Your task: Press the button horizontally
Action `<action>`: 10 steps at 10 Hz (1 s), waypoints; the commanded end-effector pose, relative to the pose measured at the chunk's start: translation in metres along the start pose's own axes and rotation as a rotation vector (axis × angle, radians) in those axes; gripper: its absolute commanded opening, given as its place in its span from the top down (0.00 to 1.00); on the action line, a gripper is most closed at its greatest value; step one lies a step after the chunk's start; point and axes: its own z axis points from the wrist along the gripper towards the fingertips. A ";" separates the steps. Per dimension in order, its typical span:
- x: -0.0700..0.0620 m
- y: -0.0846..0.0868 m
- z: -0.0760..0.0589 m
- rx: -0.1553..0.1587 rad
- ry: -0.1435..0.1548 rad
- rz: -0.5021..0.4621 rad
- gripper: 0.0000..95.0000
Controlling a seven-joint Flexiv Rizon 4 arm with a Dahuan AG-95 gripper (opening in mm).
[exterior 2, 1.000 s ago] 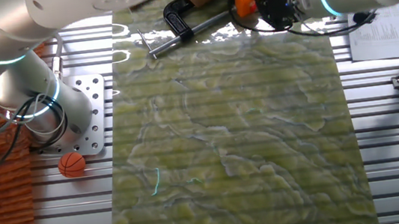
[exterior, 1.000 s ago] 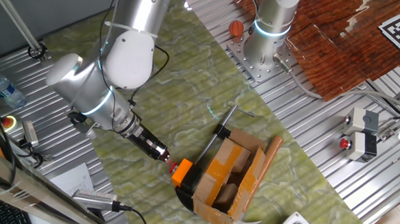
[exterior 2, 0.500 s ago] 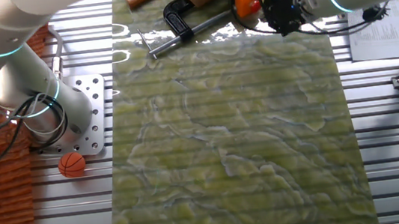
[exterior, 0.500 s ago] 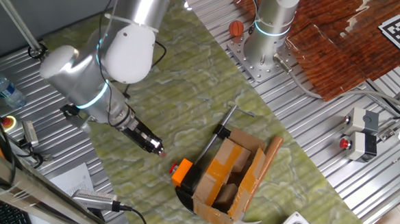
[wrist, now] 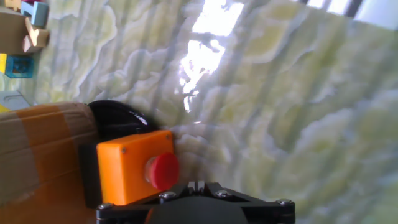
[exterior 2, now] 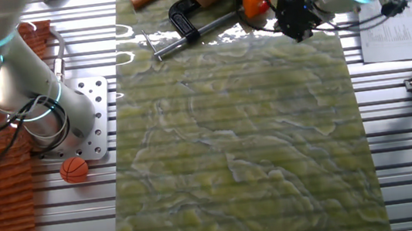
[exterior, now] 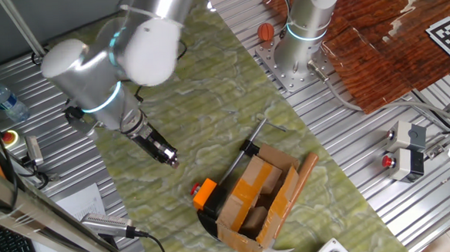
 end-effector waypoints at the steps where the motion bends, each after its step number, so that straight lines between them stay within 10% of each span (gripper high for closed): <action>1: 0.019 -0.031 -0.031 0.137 -0.027 0.066 1.00; 2: 0.033 -0.044 -0.047 0.154 -0.081 0.093 1.00; 5: 0.073 -0.069 -0.084 0.316 -0.042 0.158 1.00; 10: 0.093 -0.076 -0.091 0.357 -0.090 0.234 1.00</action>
